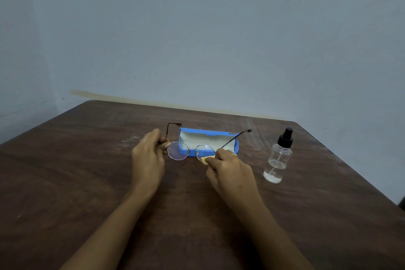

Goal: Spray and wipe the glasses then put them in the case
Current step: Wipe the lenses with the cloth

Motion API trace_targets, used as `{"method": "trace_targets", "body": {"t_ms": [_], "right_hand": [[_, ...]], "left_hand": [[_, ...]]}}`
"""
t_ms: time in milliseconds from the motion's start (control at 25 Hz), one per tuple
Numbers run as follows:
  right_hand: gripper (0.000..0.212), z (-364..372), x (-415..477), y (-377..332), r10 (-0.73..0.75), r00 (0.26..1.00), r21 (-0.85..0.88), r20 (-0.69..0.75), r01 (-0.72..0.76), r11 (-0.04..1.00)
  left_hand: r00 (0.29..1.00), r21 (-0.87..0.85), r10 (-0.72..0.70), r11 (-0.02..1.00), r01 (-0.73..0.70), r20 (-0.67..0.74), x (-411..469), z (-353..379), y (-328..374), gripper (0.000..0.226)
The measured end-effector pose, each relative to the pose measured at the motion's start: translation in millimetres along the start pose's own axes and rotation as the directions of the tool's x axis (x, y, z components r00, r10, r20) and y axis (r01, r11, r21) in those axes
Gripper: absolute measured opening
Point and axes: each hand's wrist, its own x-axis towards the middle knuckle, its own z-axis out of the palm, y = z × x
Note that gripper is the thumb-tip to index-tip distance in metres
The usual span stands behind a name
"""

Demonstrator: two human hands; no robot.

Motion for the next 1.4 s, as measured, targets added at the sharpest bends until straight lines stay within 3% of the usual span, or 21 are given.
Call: {"method": "trace_targets", "body": {"t_ms": [120, 280, 400, 640, 840, 1040, 1160, 1240, 1400], "right_hand": [[0.007, 1, 2, 2, 0.089, 0.996, 0.054, -0.010, -0.088, 0.995], [0.031, -1, 1, 4, 0.240, 0.971, 0.030, -0.002, -0.240, 0.970], [0.029, 0, -1, 5, 0.300, 0.950, 0.055, 0.085, -0.305, 0.951], [0.027, 3, -1, 6, 0.371, 0.927, 0.137, 0.054, -0.374, 0.917], [0.025, 4, -2, 5, 0.264, 0.964, 0.284, 0.016, -0.258, 0.924], [0.012, 8, -1, 2, 0.235, 0.969, 0.098, -0.081, -0.227, 0.969], [0.022, 11, 2, 1, 0.254, 0.958, -0.024, -0.132, -0.260, 0.965], [0.024, 13, 0, 2, 0.268, 0.951, -0.011, -0.152, -0.273, 0.962], [0.007, 15, -1, 2, 0.150, 0.969, 0.109, -0.195, -0.131, 0.985]], "left_hand": [[0.993, 0.016, 0.104, 0.994, -0.105, 0.060, -1, 0, 3, 0.020], [0.974, -0.017, 0.184, 0.983, -0.183, 0.134, -4, -1, 10, 0.017], [0.961, -0.040, 0.225, 0.974, -0.222, 0.163, -5, -1, 10, 0.018], [0.950, -0.086, 0.256, 0.966, -0.244, 0.178, -8, 0, 12, 0.021], [0.947, -0.090, 0.266, 0.963, -0.253, 0.180, -9, 0, 16, 0.018], [0.970, -0.047, 0.198, 0.980, -0.193, 0.142, -7, 2, 11, 0.010], [0.972, -0.032, 0.196, 0.981, -0.193, 0.128, -6, 4, 9, 0.021], [0.974, -0.027, 0.188, 0.982, -0.186, 0.124, -6, 3, 9, 0.025], [0.984, -0.034, 0.148, 0.989, -0.145, 0.096, -5, 2, 8, 0.009]]}}
